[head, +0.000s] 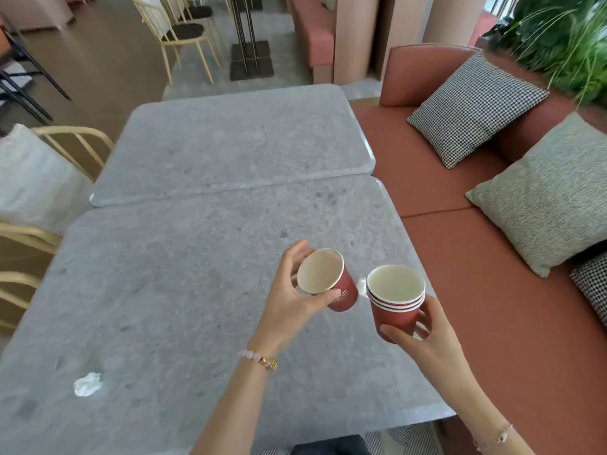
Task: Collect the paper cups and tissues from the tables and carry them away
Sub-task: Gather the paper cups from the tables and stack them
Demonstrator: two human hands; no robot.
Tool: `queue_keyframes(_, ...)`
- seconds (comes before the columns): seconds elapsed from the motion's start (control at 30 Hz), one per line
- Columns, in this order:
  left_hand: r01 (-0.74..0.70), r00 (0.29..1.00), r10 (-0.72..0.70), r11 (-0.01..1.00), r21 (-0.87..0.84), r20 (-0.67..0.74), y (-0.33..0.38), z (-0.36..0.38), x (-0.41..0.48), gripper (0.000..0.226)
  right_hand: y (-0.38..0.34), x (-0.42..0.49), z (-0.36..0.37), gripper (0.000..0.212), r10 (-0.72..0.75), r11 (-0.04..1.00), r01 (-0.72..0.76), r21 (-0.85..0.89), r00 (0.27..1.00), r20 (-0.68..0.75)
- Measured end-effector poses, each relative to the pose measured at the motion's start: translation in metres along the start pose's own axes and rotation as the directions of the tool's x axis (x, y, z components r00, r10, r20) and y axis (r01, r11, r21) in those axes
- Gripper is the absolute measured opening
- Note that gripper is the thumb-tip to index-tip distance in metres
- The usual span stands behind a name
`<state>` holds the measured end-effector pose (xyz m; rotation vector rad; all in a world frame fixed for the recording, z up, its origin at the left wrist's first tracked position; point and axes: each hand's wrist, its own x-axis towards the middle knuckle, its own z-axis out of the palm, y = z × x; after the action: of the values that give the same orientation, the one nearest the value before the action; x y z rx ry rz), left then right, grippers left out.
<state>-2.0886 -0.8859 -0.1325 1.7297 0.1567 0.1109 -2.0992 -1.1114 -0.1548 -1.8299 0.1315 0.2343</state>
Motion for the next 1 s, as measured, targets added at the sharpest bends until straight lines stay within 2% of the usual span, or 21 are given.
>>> queue_keyframes(0.23,-0.051,0.998,0.049,0.997,-0.054,-0.046,0.025,-0.020,0.008,0.083,0.013,-0.003,0.023,0.061,0.037,0.997,-0.026,-0.073,0.988,0.150)
queue_keyframes(0.43,-0.084,0.995,0.081,0.995,-0.061,-0.060,0.043,-0.025,0.009,0.078,0.004,-0.002,0.042,0.065,0.000,0.991,0.024,-0.134,0.984,0.178)
queue_keyframes(0.7,-0.051,0.997,0.050,0.998,0.022,0.056,0.038,-0.019,0.001,0.074,-0.018,-0.001,0.057,0.060,-0.090,0.991,0.108,-0.076,0.974,0.209)
queue_keyframes(1.0,-0.013,0.978,-0.012,0.993,0.119,0.207,0.023,-0.015,-0.008,0.081,-0.021,-0.001,0.060,0.059,-0.117,0.990,0.129,-0.052,0.976,0.184)
